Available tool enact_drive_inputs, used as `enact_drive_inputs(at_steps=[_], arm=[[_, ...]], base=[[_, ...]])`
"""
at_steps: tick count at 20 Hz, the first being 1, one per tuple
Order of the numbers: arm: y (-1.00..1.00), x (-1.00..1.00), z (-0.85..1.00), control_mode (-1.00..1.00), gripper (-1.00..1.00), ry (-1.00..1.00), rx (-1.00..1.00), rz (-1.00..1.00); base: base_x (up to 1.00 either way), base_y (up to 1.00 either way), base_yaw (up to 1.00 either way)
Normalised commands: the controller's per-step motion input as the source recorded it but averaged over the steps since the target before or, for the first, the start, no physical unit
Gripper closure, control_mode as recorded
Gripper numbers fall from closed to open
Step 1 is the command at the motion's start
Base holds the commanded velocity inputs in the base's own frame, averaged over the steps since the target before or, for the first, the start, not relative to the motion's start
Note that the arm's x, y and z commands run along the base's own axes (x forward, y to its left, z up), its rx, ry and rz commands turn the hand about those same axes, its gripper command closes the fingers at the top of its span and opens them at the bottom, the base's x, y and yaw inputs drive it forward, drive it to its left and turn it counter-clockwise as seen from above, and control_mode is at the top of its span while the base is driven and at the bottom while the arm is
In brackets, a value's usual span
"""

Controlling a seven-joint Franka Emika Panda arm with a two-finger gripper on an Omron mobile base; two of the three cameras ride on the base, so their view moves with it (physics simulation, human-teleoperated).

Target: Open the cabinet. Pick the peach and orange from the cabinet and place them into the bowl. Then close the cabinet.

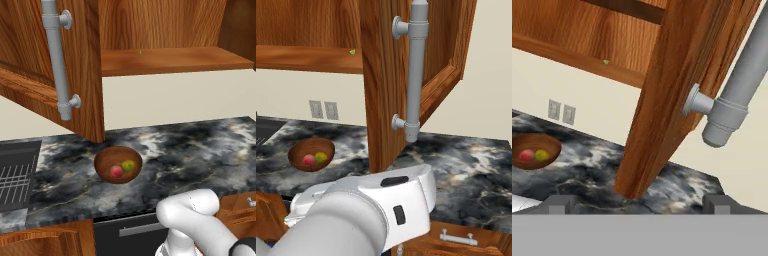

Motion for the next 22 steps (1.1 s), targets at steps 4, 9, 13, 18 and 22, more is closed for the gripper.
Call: enact_drive_inputs(at_steps=[4,9,13,18,22], arm=[[-0.3,0.27,-0.17,-1.0,-1.0,-0.07,0.04,0.0],[-0.2,0.2,-0.16,-1.0,-1.0,-0.08,0.05,0.0],[-0.11,0.24,-0.1,-1.0,-1.0,-0.04,0.07,0.0],[-0.1,0.35,-0.1,-1.0,-1.0,-0.03,0.09,0.03],[-0.23,0.23,-0.18,-1.0,-1.0,-0.06,0.07,0.07]], base=[[0.0,0.0,0.0],[0.0,0.0,0.0],[0.0,0.0,0.0],[0.0,0.0,0.0],[0.0,0.0,0.0]])
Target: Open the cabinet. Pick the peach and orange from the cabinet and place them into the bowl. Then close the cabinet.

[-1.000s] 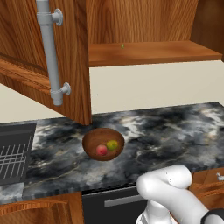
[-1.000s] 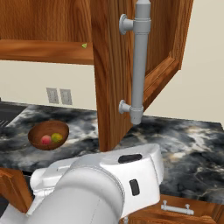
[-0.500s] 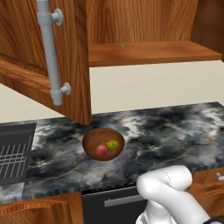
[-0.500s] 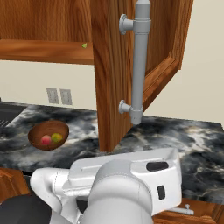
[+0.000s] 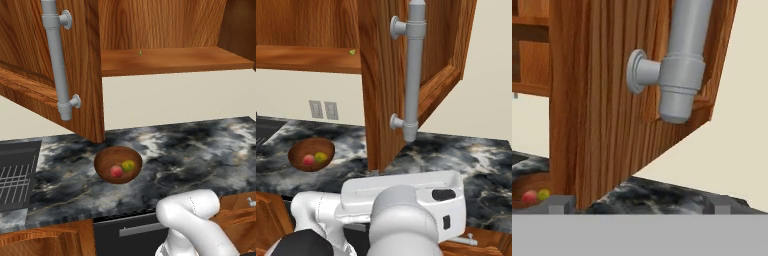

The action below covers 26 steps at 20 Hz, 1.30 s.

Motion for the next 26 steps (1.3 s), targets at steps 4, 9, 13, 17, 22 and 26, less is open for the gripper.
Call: enact_drive_inputs(at_steps=[4,9,13,17,22,26], arm=[[-0.19,0.27,-0.14,-1.0,-1.0,-0.08,0.07,0.13],[-0.1,0.4,-0.02,-1.0,-1.0,-0.11,0.05,0.21],[-0.11,0.36,0.0,-1.0,-1.0,-0.11,0.04,0.21],[-0.08,0.25,0.0,-1.0,-1.0,-0.06,0.02,0.15],[-0.01,0.25,0.0,-1.0,-1.0,-0.05,0.01,0.13],[0.0,0.25,0.0,-1.0,-1.0,-0.04,0.0,0.11]], base=[[0.0,0.0,0.0],[0.0,0.0,0.0],[0.0,0.0,0.0],[0.0,0.0,0.0],[0.0,0.0,0.0],[0.0,0.0,0.0]])
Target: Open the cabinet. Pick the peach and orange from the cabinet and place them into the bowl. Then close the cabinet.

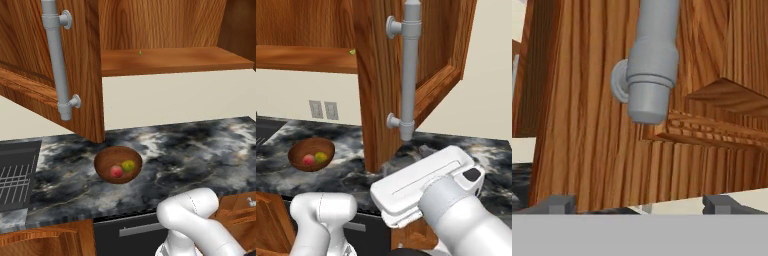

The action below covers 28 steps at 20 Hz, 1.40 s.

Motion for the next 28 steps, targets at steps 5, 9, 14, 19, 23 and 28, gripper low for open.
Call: enact_drive_inputs(at_steps=[5,9,14,19,23,28], arm=[[0.0,0.29,0.0,-1.0,-1.0,-0.01,0.0,0.08],[0.0,0.25,0.0,-1.0,-1.0,0.0,0.0,0.06],[0.0,0.15,0.0,-1.0,-1.0,0.0,0.01,0.05],[0.0,0.03,0.0,-1.0,-1.0,0.0,0.02,0.02],[0.0,0.09,0.0,-1.0,-1.0,0.0,0.02,0.0],[0.08,0.21,0.0,-1.0,-1.0,-0.01,0.02,0.0]], base=[[0.0,0.0,0.0],[0.0,0.0,0.0],[0.0,0.0,0.0],[0.0,0.0,0.0],[0.0,0.0,0.0],[0.0,0.0,0.0]])
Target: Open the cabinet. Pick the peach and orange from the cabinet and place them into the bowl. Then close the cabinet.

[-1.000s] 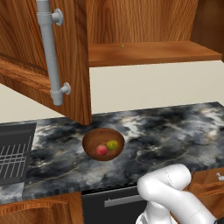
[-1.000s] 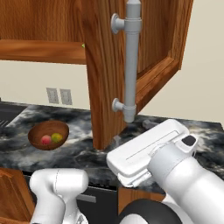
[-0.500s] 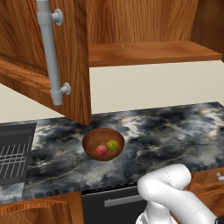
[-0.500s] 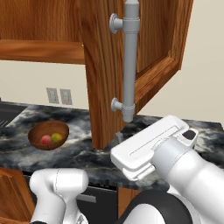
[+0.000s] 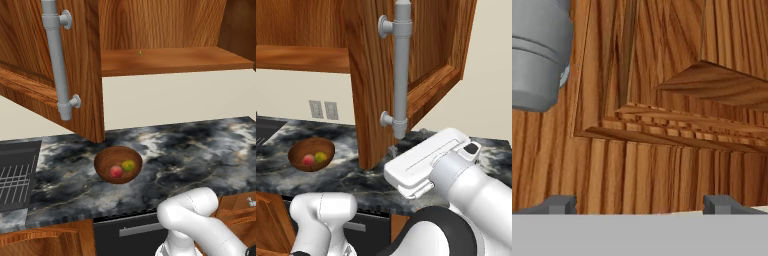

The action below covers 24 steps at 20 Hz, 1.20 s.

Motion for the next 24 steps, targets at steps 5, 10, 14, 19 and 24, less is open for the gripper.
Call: enact_drive_inputs(at_steps=[5,10,14,19,24], arm=[[0.14,0.25,0.0,-1.0,-1.0,-0.02,0.01,0.0],[0.12,0.26,0.0,-1.0,-1.0,0.0,0.01,0.0],[0.06,0.26,0.0,-1.0,-1.0,-0.03,0.0,0.0],[0.06,0.31,0.0,-1.0,-1.0,-0.05,0.01,0.0],[0.1,0.36,0.0,-1.0,-1.0,-0.04,0.01,0.0]], base=[[0.0,0.0,0.0],[0.0,0.0,0.0],[0.0,0.0,0.0],[0.0,0.0,0.0],[0.0,0.0,0.0]])
